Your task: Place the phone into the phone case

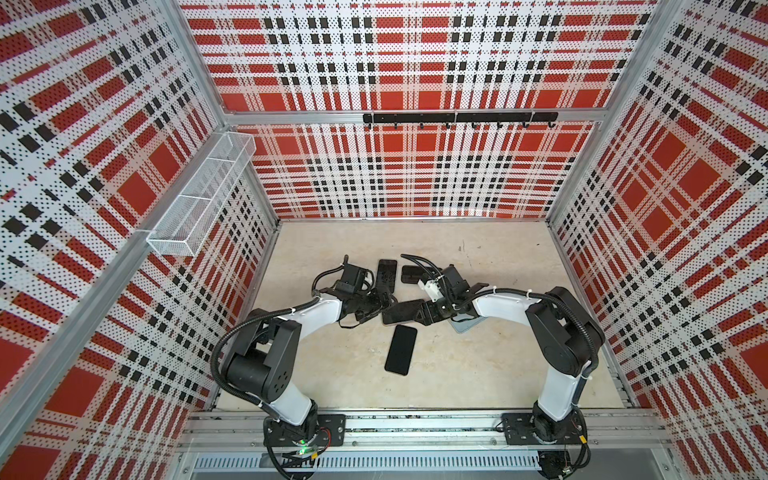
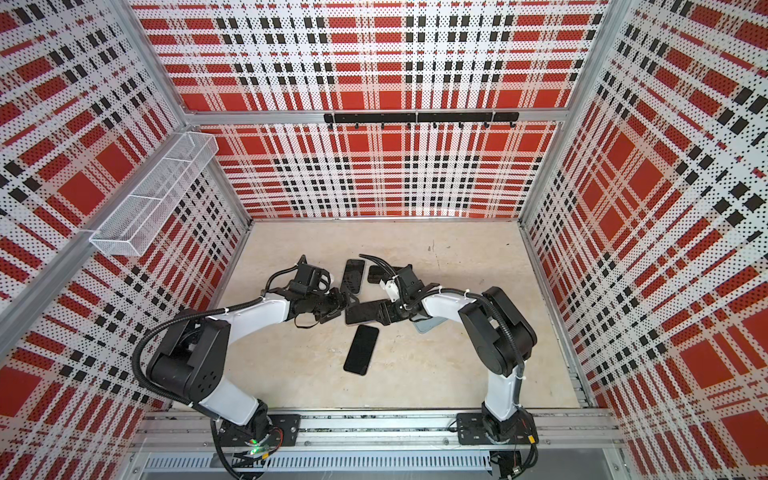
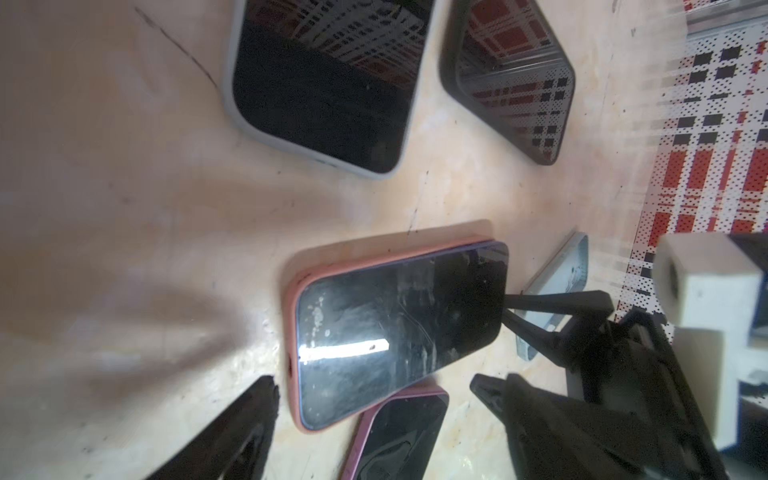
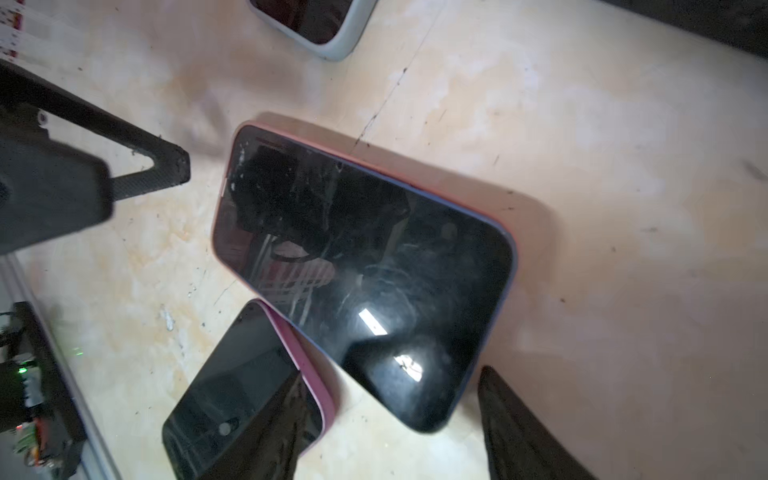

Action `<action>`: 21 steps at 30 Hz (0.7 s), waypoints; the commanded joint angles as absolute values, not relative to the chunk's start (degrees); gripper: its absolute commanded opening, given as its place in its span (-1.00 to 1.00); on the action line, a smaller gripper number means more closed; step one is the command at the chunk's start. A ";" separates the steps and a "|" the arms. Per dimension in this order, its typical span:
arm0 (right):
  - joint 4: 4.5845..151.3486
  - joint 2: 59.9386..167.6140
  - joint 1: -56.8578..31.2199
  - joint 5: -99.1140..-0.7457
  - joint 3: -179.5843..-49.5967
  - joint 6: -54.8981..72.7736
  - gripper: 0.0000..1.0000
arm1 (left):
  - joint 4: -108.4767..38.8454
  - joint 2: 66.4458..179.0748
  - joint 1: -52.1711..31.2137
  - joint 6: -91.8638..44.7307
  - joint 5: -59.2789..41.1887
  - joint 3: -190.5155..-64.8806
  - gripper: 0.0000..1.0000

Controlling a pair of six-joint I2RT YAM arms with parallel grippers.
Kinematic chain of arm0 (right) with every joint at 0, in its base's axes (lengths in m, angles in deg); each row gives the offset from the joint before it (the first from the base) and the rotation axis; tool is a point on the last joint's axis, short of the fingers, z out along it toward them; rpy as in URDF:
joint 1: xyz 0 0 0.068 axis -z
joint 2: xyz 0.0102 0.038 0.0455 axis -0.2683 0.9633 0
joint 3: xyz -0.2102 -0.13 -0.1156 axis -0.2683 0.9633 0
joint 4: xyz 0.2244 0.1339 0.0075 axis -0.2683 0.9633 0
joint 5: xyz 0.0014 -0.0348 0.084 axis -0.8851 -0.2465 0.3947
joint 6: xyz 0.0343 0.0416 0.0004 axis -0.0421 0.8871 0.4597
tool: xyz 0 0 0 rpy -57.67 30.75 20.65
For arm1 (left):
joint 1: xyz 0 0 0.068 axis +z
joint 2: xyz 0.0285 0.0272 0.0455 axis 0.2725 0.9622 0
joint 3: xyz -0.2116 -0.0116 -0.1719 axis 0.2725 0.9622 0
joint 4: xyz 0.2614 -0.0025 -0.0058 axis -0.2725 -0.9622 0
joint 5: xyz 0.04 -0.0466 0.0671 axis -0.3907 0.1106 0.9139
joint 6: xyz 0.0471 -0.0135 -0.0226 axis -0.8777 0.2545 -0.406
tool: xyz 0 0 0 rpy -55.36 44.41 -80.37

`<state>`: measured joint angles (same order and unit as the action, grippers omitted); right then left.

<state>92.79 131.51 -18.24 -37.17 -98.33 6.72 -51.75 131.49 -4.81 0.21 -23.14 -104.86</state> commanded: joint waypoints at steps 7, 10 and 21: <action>91.53 131.23 -13.11 -25.51 -98.14 11.50 0.36 | -62.77 127.96 -6.09 -8.90 -16.47 -111.90 0.73; 88.85 131.44 -11.87 -23.24 -97.47 14.27 0.35 | -70.34 127.71 -8.05 -15.56 -10.39 -117.05 0.80; 91.29 135.12 -11.42 -22.85 -99.89 13.90 0.34 | -75.92 129.78 -6.84 -13.90 -7.16 -119.79 0.79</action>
<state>91.42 133.50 -11.66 -22.95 -98.42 14.42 -73.41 128.62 -8.13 -16.21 -6.98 -121.02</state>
